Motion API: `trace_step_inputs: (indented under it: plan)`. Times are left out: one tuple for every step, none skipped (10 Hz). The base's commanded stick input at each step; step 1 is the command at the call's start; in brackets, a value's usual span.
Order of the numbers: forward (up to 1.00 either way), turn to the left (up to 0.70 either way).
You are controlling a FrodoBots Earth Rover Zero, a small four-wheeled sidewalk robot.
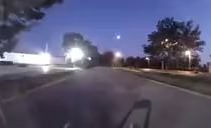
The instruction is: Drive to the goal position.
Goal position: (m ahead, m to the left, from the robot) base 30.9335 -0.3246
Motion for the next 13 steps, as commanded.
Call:
trace_step_inputs:
  plan:
    - [1.0,0.0]
    - [1.0,0.0]
    - [1.0,0.0]
    - [1.0,0.0]
    - [1.0,0.0]
    - [1.0,0.0]
    - [1.0,0.0]
    - [1.0,0.0]
    - [1.0,-0.18]
    - [1.0,-0.38]
    - [1.0,-0.4]
    - [1.0,-0.4]
    - [1.0,-0.29]
